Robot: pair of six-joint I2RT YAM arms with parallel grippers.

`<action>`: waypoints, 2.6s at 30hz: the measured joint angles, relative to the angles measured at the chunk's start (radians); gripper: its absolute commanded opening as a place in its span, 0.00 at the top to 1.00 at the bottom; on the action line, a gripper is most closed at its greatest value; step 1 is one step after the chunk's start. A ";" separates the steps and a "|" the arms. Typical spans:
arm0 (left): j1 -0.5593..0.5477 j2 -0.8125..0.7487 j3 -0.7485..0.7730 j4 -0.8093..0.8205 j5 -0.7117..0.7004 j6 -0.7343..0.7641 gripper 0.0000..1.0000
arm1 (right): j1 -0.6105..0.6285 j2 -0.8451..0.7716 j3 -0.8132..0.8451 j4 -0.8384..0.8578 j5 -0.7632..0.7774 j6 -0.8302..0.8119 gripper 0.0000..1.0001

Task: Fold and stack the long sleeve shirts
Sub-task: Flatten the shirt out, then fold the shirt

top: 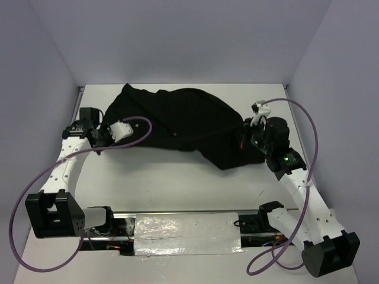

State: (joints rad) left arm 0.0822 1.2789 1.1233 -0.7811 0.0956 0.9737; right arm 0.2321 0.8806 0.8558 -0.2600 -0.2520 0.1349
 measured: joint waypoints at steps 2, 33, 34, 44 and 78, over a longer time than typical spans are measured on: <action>0.000 -0.037 -0.092 -0.033 -0.018 0.020 1.00 | 0.000 -0.019 -0.059 -0.061 0.013 0.018 1.00; 0.000 0.317 -0.179 0.289 -0.064 -0.238 1.00 | -0.040 0.825 0.397 -0.179 0.092 0.118 0.00; 0.001 0.322 -0.179 0.290 -0.062 -0.245 1.00 | -0.050 0.769 0.359 -0.185 0.110 0.124 0.00; 0.002 0.322 -0.179 0.315 -0.037 -0.280 1.00 | -0.153 0.348 -0.054 -0.348 0.189 0.180 0.00; 0.025 0.382 -0.044 0.365 -0.047 -0.328 1.00 | -0.064 0.845 0.403 -0.309 0.085 0.145 0.32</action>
State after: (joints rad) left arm 0.1070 1.6611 1.0794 -0.4160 0.0486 0.6460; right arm 0.1677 1.7252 1.2587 -0.5686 -0.1669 0.2794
